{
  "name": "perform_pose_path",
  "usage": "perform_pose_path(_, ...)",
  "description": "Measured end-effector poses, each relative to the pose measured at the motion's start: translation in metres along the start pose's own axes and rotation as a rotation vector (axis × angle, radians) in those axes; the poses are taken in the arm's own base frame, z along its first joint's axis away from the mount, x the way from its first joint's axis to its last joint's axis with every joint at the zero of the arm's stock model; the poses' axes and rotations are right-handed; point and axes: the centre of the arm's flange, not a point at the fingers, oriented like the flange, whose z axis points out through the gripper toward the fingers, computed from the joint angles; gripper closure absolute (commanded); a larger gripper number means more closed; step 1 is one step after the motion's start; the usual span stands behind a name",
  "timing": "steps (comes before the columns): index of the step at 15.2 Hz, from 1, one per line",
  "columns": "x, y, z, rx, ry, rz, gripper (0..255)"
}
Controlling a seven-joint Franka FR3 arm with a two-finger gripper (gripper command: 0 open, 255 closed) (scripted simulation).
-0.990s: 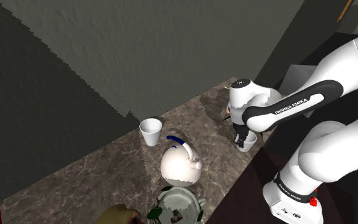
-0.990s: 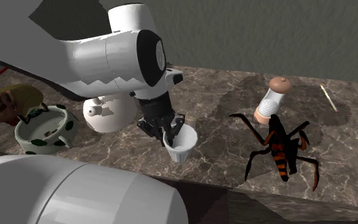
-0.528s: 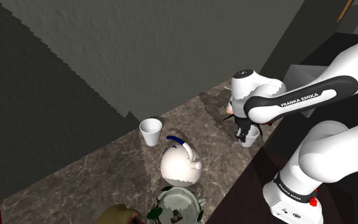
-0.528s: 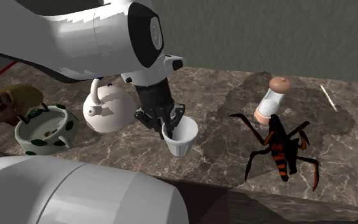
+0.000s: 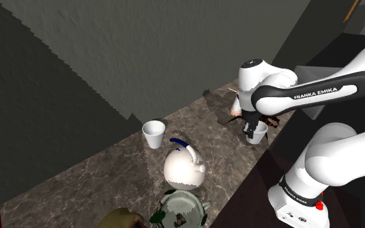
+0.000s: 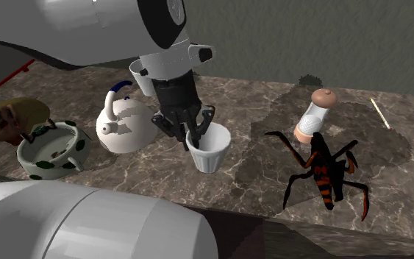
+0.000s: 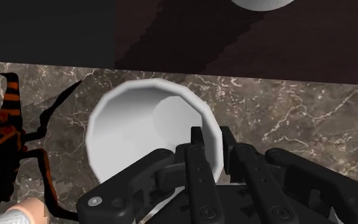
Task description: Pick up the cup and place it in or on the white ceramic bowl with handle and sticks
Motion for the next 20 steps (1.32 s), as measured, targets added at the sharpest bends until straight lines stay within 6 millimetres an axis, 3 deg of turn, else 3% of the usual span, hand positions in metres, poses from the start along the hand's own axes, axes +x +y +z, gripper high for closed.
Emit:
perform_pose_path(10,-0.012,0.010,-0.049,0.000,0.000,0.000,255)
perform_pose_path(12,-0.012,-0.004,-0.056,-0.001,0.000,-0.001,255)
perform_pose_path(20,-0.006,-0.103,-0.085,-0.001,0.000,-0.001,255)
